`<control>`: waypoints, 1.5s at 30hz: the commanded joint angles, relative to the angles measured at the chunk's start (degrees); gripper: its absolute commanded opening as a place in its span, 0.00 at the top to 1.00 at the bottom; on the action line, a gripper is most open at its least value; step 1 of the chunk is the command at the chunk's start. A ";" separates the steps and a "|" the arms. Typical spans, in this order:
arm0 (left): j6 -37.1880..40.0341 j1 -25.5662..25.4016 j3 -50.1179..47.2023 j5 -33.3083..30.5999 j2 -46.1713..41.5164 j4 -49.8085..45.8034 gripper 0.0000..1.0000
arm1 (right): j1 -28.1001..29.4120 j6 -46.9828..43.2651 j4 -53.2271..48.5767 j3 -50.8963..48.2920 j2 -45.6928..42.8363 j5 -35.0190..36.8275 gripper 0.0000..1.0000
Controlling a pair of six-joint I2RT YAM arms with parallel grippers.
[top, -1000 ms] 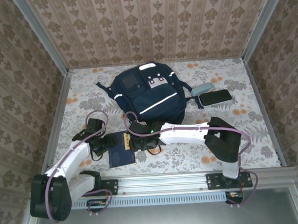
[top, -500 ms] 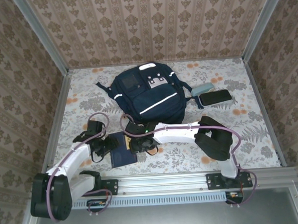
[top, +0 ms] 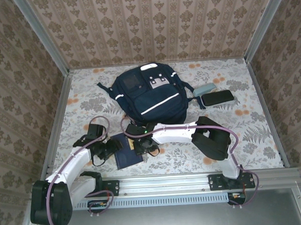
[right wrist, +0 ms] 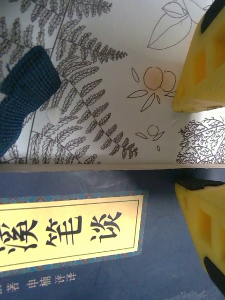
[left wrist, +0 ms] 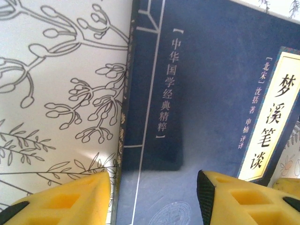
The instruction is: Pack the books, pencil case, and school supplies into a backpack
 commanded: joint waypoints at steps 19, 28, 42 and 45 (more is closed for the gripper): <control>-3.85 -0.28 4.18 25.99 -6.62 5.94 0.57 | -3.77 1.54 8.26 -6.79 1.86 -11.32 0.70; -2.54 -0.04 2.22 23.87 -3.35 6.11 0.59 | -3.83 1.17 7.88 -6.86 1.83 -11.09 0.71; 1.59 0.66 4.97 18.97 -0.46 3.77 0.90 | -3.94 1.26 9.27 -8.72 -1.78 -9.35 0.68; 2.22 0.67 7.55 13.84 -3.34 0.86 0.95 | -3.94 0.39 10.16 -9.55 -5.96 -8.46 0.62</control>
